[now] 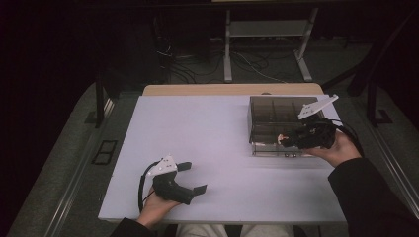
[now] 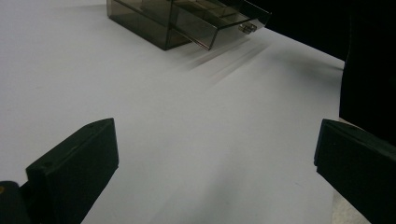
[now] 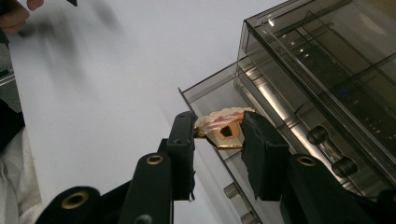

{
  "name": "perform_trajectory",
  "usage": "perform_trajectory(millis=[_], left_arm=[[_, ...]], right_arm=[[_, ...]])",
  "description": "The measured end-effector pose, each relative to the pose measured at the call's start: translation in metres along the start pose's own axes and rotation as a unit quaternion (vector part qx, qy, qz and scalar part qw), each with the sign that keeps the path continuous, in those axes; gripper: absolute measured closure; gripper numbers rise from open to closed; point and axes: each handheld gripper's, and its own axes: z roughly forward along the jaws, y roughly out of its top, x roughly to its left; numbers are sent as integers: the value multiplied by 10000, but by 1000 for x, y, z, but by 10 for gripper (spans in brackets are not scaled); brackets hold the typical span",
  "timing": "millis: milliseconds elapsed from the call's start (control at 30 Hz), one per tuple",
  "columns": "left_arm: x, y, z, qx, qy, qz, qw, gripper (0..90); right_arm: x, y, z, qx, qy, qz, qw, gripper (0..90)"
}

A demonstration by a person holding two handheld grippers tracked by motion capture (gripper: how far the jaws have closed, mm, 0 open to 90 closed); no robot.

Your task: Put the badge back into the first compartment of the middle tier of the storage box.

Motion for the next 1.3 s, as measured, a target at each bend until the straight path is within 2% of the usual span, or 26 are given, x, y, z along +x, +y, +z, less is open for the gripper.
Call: perform_trajectory(millis=[767, 1300], left_arm=[[-1, 0, -1, -3, -11, 18, 10000, 0], [-1, 0, -1, 8, -14, 48, 10000, 0]], right_arm=[[-9, 7, 30, -14, 78, 31, 10000, 647], [-16, 5, 49, 138, 81, 70, 9998, 647]])
